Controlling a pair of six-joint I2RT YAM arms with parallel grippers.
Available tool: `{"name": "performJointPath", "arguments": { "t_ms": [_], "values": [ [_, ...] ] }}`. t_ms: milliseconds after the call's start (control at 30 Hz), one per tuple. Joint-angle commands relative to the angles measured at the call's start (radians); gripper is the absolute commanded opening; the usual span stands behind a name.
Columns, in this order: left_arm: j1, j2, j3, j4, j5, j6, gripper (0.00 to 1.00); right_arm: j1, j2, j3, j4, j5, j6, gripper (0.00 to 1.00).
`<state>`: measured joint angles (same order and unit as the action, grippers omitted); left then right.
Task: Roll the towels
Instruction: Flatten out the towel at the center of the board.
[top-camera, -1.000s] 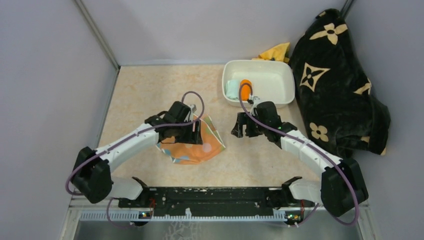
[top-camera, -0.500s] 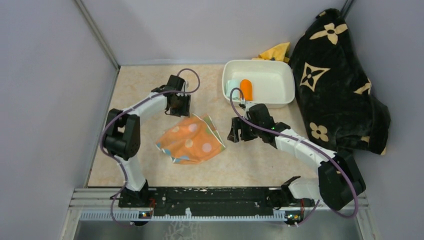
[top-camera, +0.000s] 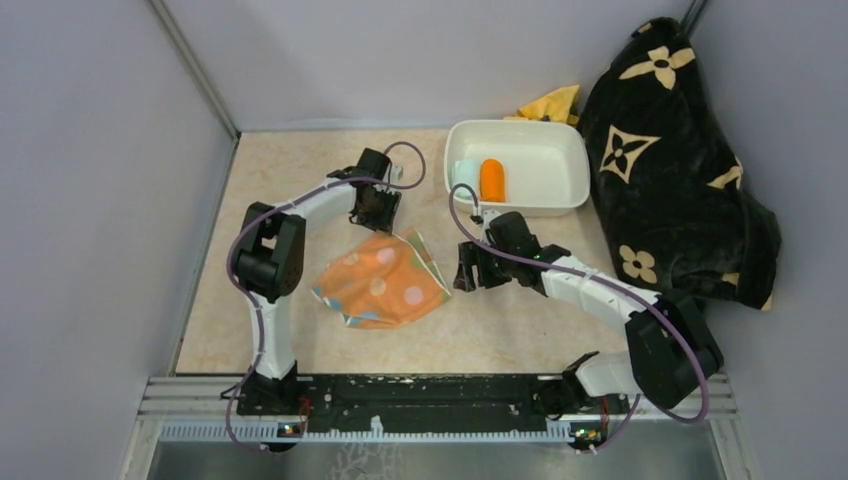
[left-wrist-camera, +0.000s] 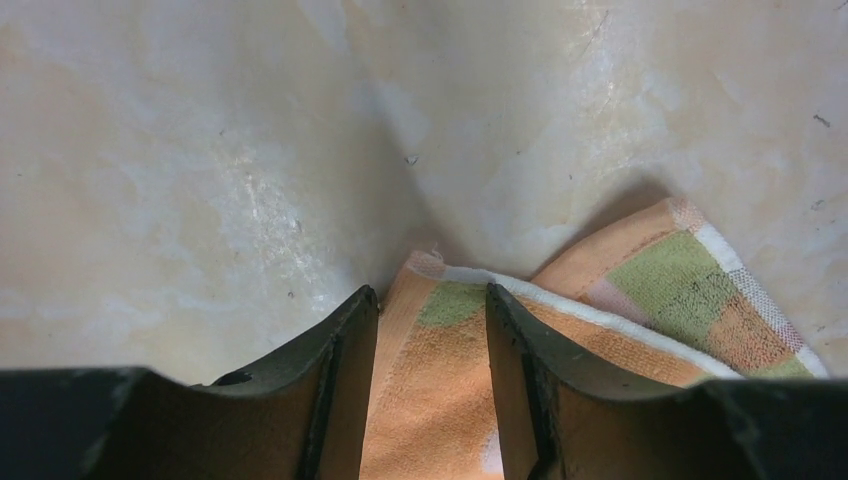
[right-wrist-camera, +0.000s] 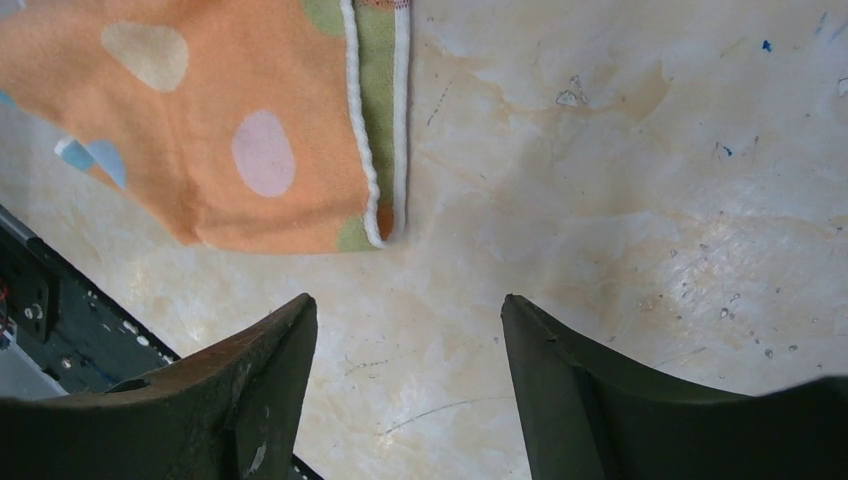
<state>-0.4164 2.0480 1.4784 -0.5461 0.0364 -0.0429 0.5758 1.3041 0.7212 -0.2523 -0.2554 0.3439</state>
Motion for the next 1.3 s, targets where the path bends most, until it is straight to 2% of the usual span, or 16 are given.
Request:
{"name": "performJointPath", "arguments": {
  "t_ms": [0,267,367,500,700,833,1000,1267],
  "values": [
    [-0.024,0.099,0.001,-0.060,-0.019,0.016,0.49,0.021,0.036,0.063,0.030,0.017,-0.031,0.68],
    [-0.036,0.080,-0.090,-0.050,-0.002,-0.017,0.26,0.035,0.138,0.146,0.094,0.074,-0.057,0.65],
    [-0.037,0.003,-0.123,-0.046,0.003,-0.024,0.13,0.035,0.188,0.188,0.140,0.112,-0.055,0.63],
    [-0.037,-0.137,-0.202,-0.029,0.019,-0.040,0.06,0.035,0.294,0.282,0.189,0.120,-0.054,0.58],
    [-0.037,-0.316,-0.335,-0.005,0.072,-0.085,0.03,0.045,0.482,0.411,0.271,0.079,-0.058,0.48],
    [-0.036,-0.385,-0.403,0.009,0.073,-0.096,0.02,0.078,0.581,0.500,0.286,0.024,-0.103,0.47],
    [-0.038,-0.416,-0.444,0.013,0.069,-0.102,0.01,0.109,0.684,0.568,0.281,-0.082,-0.145,0.47],
    [-0.037,-0.460,-0.479,0.026,0.073,-0.113,0.00,0.122,0.778,0.589,0.284,-0.124,-0.168,0.45]
  ]
}}
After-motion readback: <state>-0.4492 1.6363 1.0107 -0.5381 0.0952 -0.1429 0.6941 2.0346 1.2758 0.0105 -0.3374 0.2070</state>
